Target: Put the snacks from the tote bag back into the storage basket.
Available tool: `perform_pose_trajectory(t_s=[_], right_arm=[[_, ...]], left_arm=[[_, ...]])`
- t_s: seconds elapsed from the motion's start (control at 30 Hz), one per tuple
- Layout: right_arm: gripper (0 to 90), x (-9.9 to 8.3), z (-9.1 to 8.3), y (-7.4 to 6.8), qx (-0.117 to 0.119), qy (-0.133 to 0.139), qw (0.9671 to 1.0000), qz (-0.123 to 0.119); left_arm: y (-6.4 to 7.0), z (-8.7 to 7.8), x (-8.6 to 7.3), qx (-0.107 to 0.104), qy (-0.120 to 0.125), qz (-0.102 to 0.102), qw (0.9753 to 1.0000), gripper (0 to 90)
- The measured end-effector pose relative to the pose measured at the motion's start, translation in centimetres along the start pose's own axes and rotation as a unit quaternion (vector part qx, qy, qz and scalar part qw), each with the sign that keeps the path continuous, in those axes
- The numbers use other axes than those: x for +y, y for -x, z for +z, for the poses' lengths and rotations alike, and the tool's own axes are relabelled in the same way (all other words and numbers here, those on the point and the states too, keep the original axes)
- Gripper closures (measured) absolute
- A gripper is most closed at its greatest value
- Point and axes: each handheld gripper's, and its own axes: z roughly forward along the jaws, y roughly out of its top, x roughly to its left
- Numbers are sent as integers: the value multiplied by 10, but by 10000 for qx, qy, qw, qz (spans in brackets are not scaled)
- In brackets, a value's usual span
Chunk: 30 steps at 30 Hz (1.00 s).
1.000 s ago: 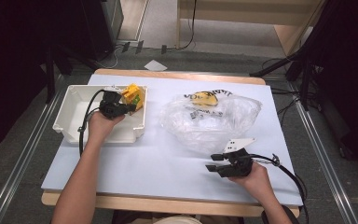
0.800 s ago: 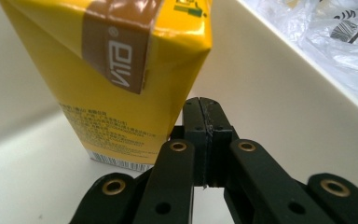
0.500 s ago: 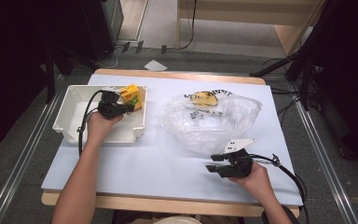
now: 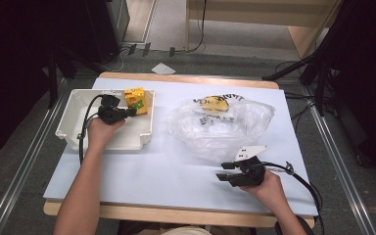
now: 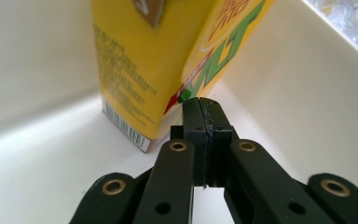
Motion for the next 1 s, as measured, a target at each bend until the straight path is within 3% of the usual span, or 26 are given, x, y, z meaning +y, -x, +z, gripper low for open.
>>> perform_pose_trajectory(t_s=[0.63, 1.0], right_arm=[[531, 0, 0, 0, -6, -6, 10000, -30], [531, 0, 0, 0, -13, -30, 10000, -27]], left_arm=[[-9, -4, -1, 160, 22, -286, 9995, 900], [3, -17, 11, -144, 51, -175, 9997, 847]])
